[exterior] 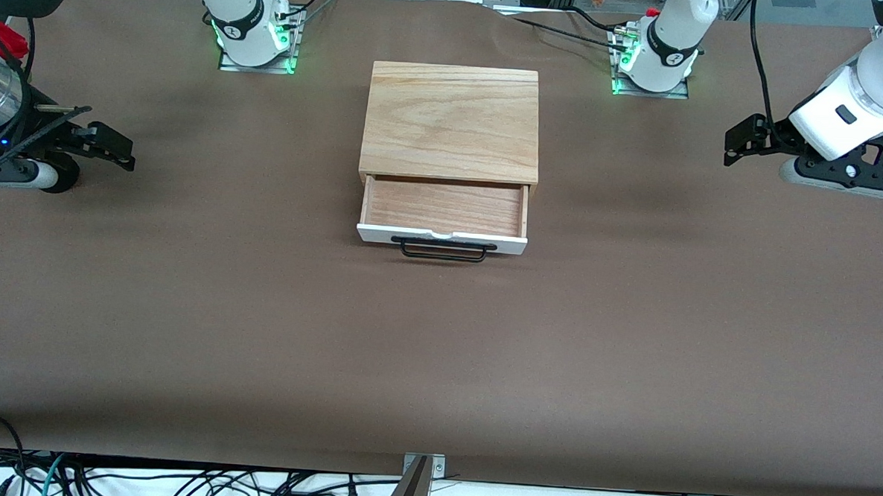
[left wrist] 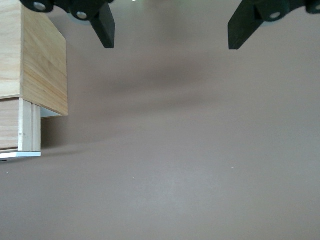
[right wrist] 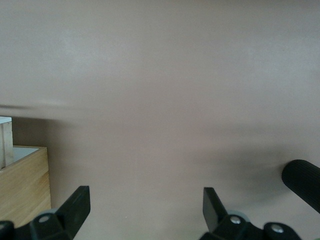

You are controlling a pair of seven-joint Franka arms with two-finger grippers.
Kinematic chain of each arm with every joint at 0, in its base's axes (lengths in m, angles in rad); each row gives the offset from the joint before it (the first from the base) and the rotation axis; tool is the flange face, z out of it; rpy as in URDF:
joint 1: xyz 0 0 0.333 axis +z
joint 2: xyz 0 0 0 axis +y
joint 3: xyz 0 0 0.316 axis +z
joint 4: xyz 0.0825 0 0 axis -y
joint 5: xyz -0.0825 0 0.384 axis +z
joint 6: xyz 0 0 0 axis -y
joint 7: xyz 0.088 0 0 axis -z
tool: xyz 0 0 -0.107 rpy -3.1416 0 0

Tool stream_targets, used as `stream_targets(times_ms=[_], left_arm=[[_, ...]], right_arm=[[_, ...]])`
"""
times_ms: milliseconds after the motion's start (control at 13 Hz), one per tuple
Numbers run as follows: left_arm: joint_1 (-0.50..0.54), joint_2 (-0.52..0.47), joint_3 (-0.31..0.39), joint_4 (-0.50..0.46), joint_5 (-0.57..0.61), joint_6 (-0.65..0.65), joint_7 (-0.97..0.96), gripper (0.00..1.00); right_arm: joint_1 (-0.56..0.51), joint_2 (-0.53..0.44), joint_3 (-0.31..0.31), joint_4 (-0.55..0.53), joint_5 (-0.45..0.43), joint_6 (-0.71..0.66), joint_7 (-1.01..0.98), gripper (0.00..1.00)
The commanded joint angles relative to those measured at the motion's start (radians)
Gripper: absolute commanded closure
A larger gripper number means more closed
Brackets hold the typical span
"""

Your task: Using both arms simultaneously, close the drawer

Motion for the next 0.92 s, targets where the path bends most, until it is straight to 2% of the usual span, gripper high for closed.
stream_targets(times_ms=[0, 154, 462, 692, 846], left_arm=[[-0.006, 0.024, 0.001, 0.03, -0.024, -0.014, 0.005, 0.0], [-0.007, 0.063, 0.0, 0.077, -0.033, -0.012, 0.005, 0.0], [-0.051, 0.219, -0.005, 0.178, -0.188, 0.005, -0.023, 0.0], [-0.088, 0.374, -0.007, 0.333, -0.197, 0.065, -0.058, 0.0], [-0.125, 0.434, -0.007, 0.387, -0.2, 0.107, -0.078, 0.0]], right_arm=[[0.001, -0.004, 0.004, -0.002, -0.014, -0.001, -0.001, 0.0], [0.002, -0.004, 0.004, -0.003, -0.014, 0.001, -0.001, 0.0], [0.001, -0.004, 0.005, -0.003, -0.014, -0.001, -0.001, 0.0], [0.002, -0.004, 0.005, -0.005, -0.014, -0.001, 0.0, 0.0], [0.002, -0.005, 0.005, -0.002, -0.014, -0.004, 0.002, 0.0]])
